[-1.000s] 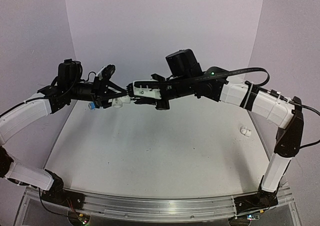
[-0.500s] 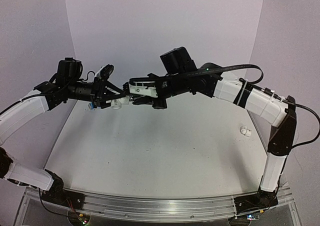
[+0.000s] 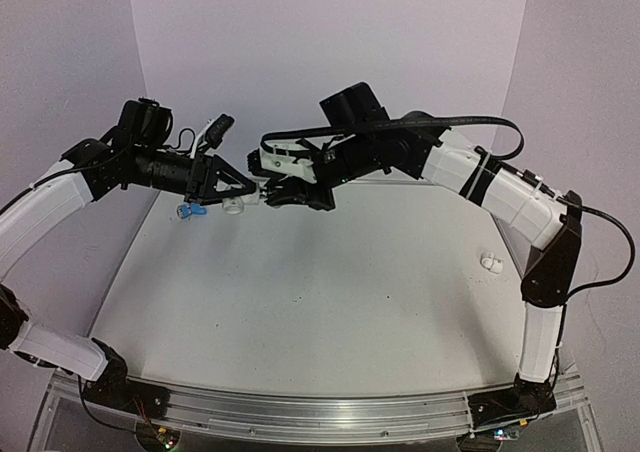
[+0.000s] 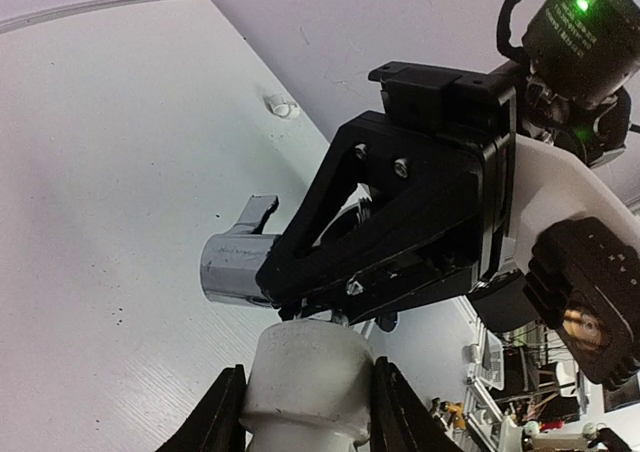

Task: Install the water faucets
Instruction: Screw the water faucet onto the adaptor.

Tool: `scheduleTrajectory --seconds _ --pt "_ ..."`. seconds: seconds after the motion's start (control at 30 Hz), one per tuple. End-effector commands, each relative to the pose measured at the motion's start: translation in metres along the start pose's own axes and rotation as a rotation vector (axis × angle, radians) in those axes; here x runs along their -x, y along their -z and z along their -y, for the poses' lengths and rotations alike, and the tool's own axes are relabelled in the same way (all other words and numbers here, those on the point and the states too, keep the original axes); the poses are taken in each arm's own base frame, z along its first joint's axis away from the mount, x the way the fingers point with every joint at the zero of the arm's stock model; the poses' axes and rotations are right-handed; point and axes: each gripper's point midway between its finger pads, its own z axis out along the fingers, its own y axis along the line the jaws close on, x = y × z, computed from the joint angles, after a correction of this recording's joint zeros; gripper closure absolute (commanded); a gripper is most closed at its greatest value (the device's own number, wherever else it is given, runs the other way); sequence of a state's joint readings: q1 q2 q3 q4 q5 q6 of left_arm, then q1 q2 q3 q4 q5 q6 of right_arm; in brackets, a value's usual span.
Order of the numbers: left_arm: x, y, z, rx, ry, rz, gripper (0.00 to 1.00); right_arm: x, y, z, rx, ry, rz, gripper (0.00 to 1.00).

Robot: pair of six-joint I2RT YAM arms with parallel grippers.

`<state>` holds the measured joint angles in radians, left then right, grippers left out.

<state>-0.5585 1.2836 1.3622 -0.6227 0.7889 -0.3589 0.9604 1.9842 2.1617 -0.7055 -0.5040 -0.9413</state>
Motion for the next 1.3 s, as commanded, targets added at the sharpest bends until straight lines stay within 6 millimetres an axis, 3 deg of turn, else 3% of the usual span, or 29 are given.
scheduleTrajectory --seconds 0.0,0.4,0.53,0.67,0.73,0.93,0.97,1.13,1.27 --pt "0.006 -0.014 -0.032 0.207 -0.239 -0.002 1.0 0.074 -0.001 -0.027 0.153 -0.065 0.275 1.0" --pt "-0.006 -0.015 -0.043 0.268 -0.352 -0.042 1.0 0.062 0.0 -0.025 0.301 -0.268 0.359 1.0" --pt "0.006 -0.018 -0.062 0.304 -0.177 -0.015 0.99 0.039 -0.013 -0.023 0.241 -0.292 0.284 1.0" --pt "0.019 -0.008 -0.061 0.217 -0.031 0.095 0.72 0.016 -0.021 -0.021 0.148 -0.316 0.243 1.0" --pt "0.027 0.003 -0.065 0.25 0.006 0.161 0.65 0.003 -0.02 -0.018 0.105 -0.348 0.237 1.0" --pt "0.02 0.032 -0.109 0.372 0.233 0.257 0.44 -0.052 -0.025 -0.014 -0.024 -0.454 0.168 1.0" --pt "0.014 0.031 -0.114 0.35 0.269 0.252 0.38 -0.061 -0.025 -0.014 -0.044 -0.473 0.151 1.0" --pt "-0.017 0.0 -0.099 0.01 0.401 0.138 0.21 -0.084 -0.014 -0.009 -0.206 -0.48 0.126 1.0" --pt "-0.029 -0.013 -0.089 -0.167 0.469 0.095 0.15 -0.076 -0.005 -0.008 -0.223 -0.459 0.164 1.0"
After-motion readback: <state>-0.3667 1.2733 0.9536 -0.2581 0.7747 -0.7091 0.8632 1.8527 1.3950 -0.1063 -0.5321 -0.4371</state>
